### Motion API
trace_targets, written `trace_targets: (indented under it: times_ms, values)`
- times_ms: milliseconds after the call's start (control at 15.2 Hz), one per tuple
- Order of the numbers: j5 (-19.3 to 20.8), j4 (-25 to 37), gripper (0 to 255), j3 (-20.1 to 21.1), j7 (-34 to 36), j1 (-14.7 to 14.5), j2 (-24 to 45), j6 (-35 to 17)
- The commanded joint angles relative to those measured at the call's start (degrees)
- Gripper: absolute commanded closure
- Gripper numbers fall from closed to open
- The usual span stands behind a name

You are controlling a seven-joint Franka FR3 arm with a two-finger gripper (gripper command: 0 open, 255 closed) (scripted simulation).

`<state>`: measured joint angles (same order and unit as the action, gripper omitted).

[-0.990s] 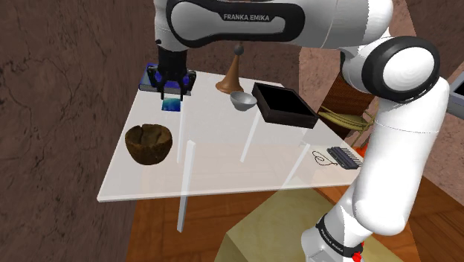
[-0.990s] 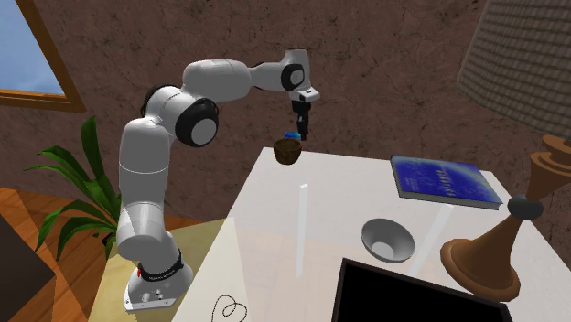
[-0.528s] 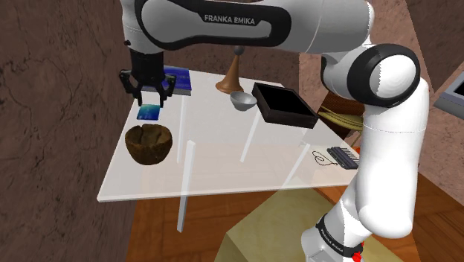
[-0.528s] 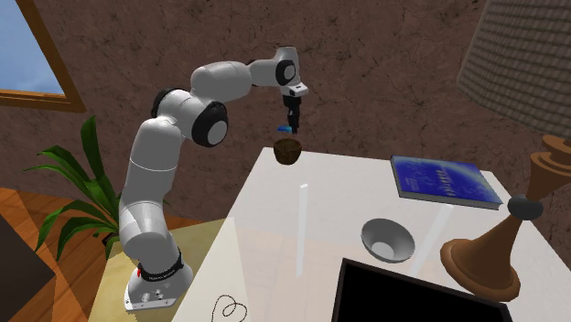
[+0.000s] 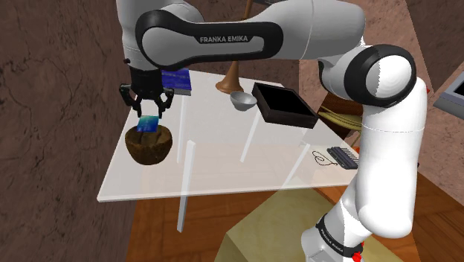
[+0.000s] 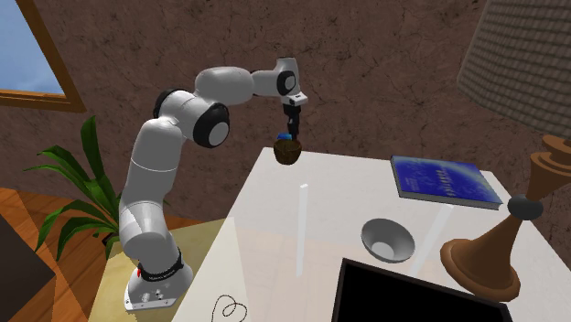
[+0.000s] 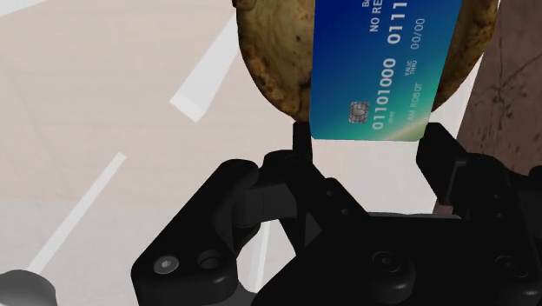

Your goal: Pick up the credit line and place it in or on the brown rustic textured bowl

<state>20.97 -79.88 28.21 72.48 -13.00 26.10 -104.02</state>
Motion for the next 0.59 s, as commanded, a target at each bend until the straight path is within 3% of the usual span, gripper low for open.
trace_targets:
  times_ms: [0, 528]
  values:
    - [0.2, -1.6, 255, -0.1, 0.4, 0.2, 0.0, -1.6]
    - [0.7, -4.4, 255, -0.3, 1.2, 0.4, 0.6, -4.8]
